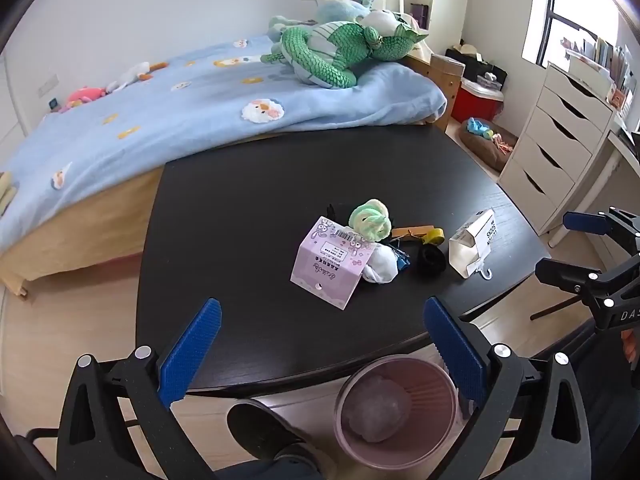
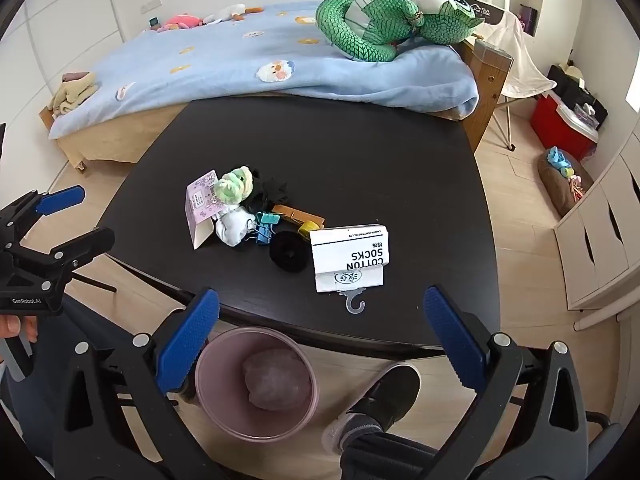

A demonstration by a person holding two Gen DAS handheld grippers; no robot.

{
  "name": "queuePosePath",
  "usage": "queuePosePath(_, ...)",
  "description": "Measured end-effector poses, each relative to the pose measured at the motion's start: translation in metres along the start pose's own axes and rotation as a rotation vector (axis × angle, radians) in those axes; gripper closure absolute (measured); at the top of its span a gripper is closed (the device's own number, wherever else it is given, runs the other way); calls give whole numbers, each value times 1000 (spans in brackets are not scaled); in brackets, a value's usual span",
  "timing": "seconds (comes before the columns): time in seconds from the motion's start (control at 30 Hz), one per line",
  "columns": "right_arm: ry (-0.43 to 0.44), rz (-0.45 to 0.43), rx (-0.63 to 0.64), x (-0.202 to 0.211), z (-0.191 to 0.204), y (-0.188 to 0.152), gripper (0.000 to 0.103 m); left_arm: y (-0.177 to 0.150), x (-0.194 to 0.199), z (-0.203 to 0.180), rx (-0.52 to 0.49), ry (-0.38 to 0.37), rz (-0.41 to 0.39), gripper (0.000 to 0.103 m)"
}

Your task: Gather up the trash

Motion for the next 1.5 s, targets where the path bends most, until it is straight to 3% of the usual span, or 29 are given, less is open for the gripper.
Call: queuePosePath(1.5,18,10,-18,-2,-3,-6,3,-3,2,-3,-7,-19,1,6)
Point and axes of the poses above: each gripper's, at about its wrist camera, not at the fingertips, and x roughly against the way its jaws point, z to its left, y to its top, the point moved 2 cm from there along -x, roughly the way its jaws point, and after that the axes turned 6 degrees about -x, right-handed, at the moved point
